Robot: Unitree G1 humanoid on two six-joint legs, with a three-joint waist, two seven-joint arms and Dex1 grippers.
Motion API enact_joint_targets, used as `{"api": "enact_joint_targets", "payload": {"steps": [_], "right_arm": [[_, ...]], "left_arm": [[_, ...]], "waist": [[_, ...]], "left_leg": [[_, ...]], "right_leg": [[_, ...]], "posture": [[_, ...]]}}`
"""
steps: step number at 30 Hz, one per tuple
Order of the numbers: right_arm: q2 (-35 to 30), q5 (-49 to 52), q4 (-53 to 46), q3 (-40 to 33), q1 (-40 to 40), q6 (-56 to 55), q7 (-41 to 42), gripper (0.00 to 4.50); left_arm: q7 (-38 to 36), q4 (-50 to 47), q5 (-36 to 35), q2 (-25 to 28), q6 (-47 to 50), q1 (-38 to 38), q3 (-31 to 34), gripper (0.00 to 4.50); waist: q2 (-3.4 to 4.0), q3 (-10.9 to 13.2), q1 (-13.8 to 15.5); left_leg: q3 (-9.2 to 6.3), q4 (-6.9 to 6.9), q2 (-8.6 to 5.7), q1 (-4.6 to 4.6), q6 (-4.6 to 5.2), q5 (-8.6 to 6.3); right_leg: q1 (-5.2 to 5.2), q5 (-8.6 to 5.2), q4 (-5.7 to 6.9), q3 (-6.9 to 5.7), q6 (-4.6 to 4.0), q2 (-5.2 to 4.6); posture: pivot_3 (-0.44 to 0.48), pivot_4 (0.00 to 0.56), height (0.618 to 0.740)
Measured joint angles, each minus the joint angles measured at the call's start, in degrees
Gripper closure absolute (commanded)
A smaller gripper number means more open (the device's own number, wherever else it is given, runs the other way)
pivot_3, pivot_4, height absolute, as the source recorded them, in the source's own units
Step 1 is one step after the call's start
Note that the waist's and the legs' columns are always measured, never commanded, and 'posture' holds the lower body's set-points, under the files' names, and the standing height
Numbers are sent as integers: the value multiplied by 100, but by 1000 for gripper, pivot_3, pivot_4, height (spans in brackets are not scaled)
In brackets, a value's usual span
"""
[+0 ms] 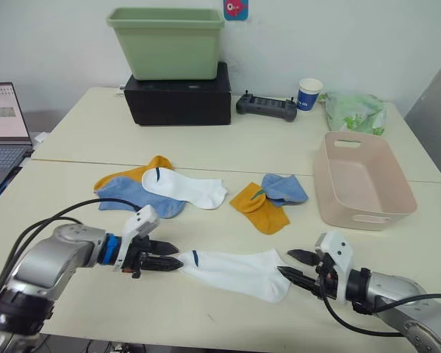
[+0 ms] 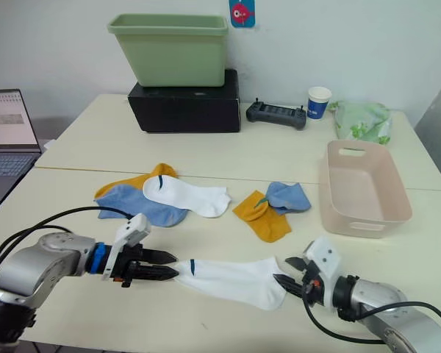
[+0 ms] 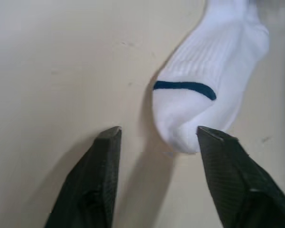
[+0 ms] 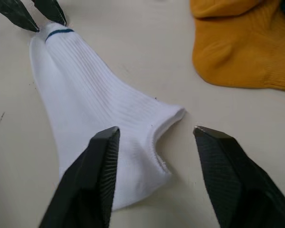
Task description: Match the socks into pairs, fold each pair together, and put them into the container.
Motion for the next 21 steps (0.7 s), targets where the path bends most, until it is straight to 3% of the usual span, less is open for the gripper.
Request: {"api": "enact_joint_targets", "payload": {"steps": [3,10,13,14,17,21], "right_arm": [[-18,60,-26,-315,53,-143,150,0],[-14,-165,-71,-160,218,-352,199,0],[153,-911,315,300,359,-842,17,0],[191,-1007,405,394,385,-894,-13,0],[231,-1270,495,584,449,-1116,5,575],[246,-1540,544,773,418,-1300,51,1989]], "left_arm": [[634,-624,-506,-429,407,594,889,20],[1726,-1448,-920,-1122,973,1151,1109,20],[2332,-1673,-858,-1602,1008,1215,801,20],[2413,-1703,-855,-1668,990,1213,743,195],[2591,-1772,-871,-1672,1093,1181,600,874],[2681,-1722,-873,-1649,1174,1080,381,2094]], "waist": [[0,0,7],[-4,-3,19],[0,-13,25],[2,-14,36],[14,-22,39],[14,-22,36]], "left_leg": [[2,0,7,4,-1,0],[2,0,-1,6,-12,6],[3,-1,-9,13,-21,11],[4,-1,-13,13,-22,11],[4,-1,-22,14,-23,12],[0,-1,-28,15,-23,12]], "right_leg": [[7,0,2,-2,0,0],[8,0,0,-2,0,0],[17,0,-5,1,0,-4],[16,0,-5,1,0,-6],[17,0,-5,8,0,-10],[17,0,-6,9,0,-12]], "posture": [[0,150,720],[0,150,720],[0,150,720],[0,150,720],[0,150,720],[0,150,720]]}}
